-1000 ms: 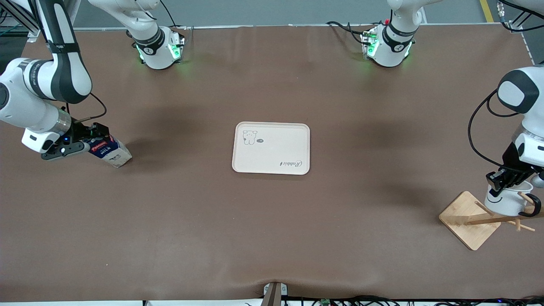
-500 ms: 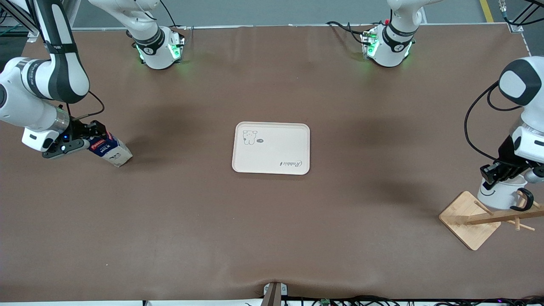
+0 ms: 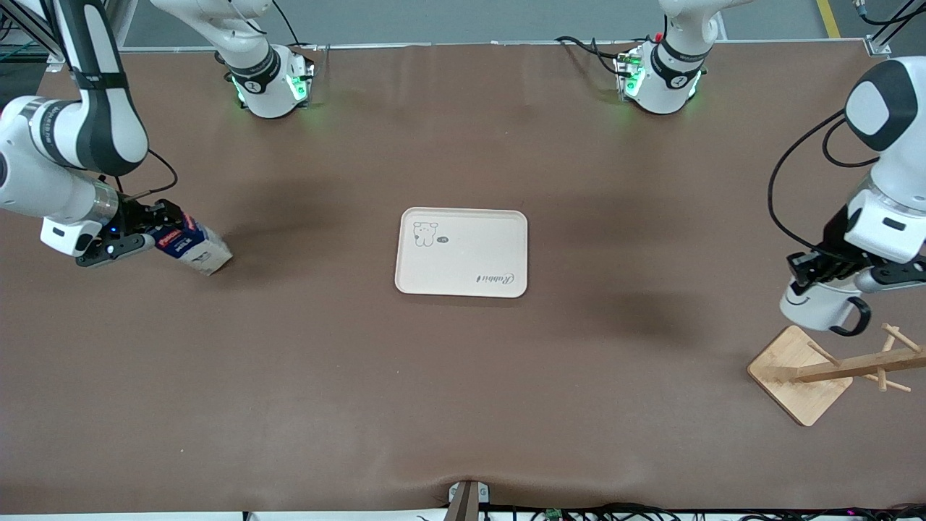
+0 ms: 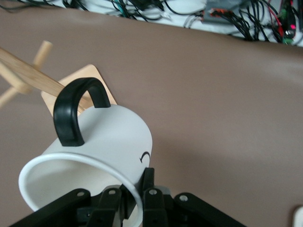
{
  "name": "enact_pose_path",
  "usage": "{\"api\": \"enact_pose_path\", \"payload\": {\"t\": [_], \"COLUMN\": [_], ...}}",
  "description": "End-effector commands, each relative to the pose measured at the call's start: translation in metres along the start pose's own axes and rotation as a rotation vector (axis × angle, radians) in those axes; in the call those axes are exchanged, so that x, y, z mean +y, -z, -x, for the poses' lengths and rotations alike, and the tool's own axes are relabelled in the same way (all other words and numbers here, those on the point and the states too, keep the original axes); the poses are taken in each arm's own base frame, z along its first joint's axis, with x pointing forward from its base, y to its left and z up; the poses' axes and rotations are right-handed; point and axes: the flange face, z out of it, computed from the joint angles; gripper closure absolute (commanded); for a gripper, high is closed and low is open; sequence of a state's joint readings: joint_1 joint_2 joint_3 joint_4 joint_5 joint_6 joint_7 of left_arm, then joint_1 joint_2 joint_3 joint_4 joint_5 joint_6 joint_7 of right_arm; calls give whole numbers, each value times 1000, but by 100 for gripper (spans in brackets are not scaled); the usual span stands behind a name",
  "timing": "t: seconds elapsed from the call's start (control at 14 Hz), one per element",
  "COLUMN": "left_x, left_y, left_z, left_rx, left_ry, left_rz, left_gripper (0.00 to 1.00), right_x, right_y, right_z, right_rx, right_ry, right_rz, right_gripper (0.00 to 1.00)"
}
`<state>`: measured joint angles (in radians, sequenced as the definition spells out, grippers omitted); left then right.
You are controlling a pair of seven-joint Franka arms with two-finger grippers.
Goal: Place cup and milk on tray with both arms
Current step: 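Lift the mug off the stand with the left gripper toward the tray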
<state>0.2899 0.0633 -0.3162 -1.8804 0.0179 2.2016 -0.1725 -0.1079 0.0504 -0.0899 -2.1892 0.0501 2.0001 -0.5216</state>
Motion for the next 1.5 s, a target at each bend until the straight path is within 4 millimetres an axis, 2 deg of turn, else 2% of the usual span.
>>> {"api": "enact_pose_path", "payload": {"t": [0.0,0.14,0.21,0.36,0.5,0.71,0.86,1.14,1.29,1.43], "left_x": [41,81,103,141,176,230,264,334,354,365], "left_y": [-1,-11,-12,-27,-45,-71,-85,-115,-137,-159], "left_z": [1,11,16,23,39,71,83,107,122,138], "left_rx": [-69,-123,-131,-171,-219,-292,-330,-409,-447,-484], "left_ry": [25,70,103,169,229,341,400,596,683,736], "left_rz": [36,53,63,78,77,53,52,31,0,-40], "left_gripper": [100,100,100,100,100,100,100,100,100,100], "right_x": [-3,2,7,35,57,63,53,14,-1,-40], "right_y": [52,90,98,113,122,146,159,177,184,192], "right_z": [-7,-15,-15,-15,-21,-36,-42,-52,-55,-73], "right_rx": [28,85,100,124,74,19,0,-32,-51,-44], "right_ry": [-42,-94,-136,-196,-212,-233,-264,-252,-280,-344], "right_rz": [-119,-91,-85,-75,-80,-76,-48,-45,-50,-15], "right_gripper": [100,100,100,100,100,100,100,100,100,100]}}
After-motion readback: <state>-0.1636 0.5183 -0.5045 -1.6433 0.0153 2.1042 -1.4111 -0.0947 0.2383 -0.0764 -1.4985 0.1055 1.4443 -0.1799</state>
